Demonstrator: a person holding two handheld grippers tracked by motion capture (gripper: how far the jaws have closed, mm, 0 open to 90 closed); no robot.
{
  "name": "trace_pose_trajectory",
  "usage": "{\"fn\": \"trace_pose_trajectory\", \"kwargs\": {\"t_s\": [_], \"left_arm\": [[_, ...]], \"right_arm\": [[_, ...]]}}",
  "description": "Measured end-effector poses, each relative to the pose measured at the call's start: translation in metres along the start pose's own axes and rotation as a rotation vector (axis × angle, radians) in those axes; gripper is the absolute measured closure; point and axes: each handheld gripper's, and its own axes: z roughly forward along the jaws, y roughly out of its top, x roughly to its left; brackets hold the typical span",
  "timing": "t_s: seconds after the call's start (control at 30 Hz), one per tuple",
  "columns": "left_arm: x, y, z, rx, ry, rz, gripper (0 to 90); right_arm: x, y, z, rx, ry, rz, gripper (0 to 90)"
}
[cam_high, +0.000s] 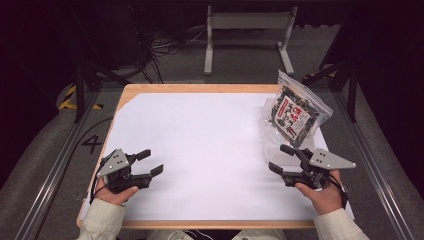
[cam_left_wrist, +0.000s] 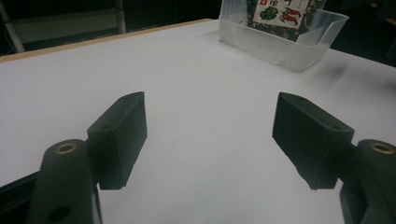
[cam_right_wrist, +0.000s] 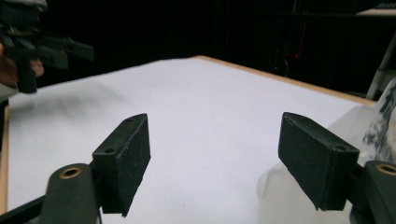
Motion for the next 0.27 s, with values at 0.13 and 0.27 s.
{"fn": "trace_pose_trajectory", "kwargs": {"t_s": [0.13,0.27], "left_arm": [[-0.001,0.0,0.0,0.01,-0.012,0.003,26.9],[-0.001,-0.001,0.0,0.011,-0.018,0.004,27.0]], "right_arm": [[0.001,-0.014,0.006,0.001,-0.005,-0.014,26.1],[0.001,-0.015,0.006,-0.005,-0.005,-0.007,25.8]]}}
